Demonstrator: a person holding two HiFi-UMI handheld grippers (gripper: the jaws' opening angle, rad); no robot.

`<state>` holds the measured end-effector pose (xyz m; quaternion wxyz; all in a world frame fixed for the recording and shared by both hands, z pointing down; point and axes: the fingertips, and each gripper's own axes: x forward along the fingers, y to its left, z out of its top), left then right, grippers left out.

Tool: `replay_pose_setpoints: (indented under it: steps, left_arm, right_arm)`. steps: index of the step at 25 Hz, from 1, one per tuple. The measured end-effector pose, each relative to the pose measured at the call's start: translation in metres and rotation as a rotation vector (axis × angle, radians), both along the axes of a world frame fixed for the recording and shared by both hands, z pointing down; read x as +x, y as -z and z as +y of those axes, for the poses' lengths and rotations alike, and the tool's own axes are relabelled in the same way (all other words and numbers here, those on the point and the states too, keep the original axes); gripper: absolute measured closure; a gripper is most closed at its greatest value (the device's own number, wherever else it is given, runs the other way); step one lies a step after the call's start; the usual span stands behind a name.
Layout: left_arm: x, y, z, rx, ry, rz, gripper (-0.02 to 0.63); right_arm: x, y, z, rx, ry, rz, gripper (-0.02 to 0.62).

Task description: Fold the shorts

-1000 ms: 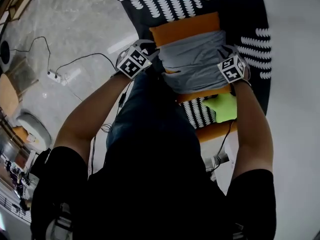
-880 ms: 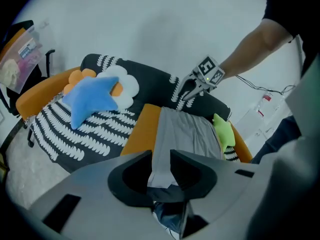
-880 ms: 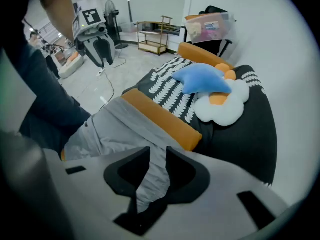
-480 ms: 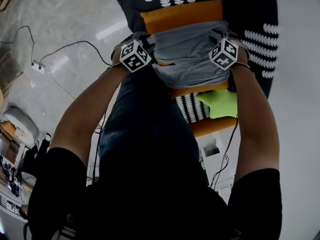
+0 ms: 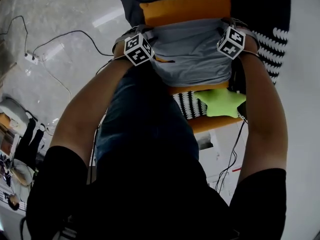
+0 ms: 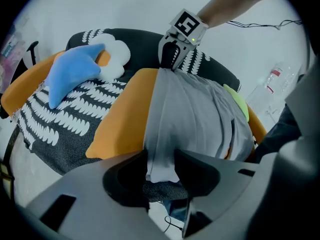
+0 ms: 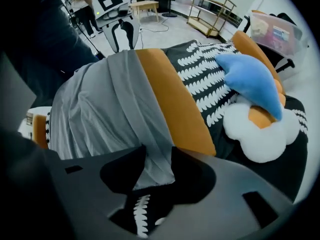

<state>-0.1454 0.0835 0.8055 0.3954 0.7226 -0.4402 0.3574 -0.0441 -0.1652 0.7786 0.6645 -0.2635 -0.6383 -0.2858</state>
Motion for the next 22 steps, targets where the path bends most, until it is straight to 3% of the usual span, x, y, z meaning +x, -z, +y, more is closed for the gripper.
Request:
replay_pose_setpoints:
  steps: [5,8,10,13,22]
  left_arm:
    - [0.005,-0.012,-0.004,-0.001,-0.072,0.001,0.432]
    - [0.008,-0.015,-0.005,0.001,-0.099,0.023,0.491]
    - [0.009,-0.014,-0.005,0.003,-0.112,0.055,0.566]
    - [0.003,-0.01,0.0,-0.006,-0.142,0.084,0.574]
    - [-0.005,0.025,0.007,0.015,-0.242,0.138,0.577]
  right_arm:
    - [0.004,-0.016,-0.004,-0.048,0.059,0.062,0.382]
    - [0.006,-0.026,-0.003,-0.069,0.096,0.115,0.378]
    - [0.005,-0.025,-0.004,-0.073,0.097,0.129,0.415]
    - [-0.006,-0.017,-0.003,-0.07,0.106,0.089,0.559]
    - [-0.015,0.01,-0.005,-0.047,0.085,0.049,0.572]
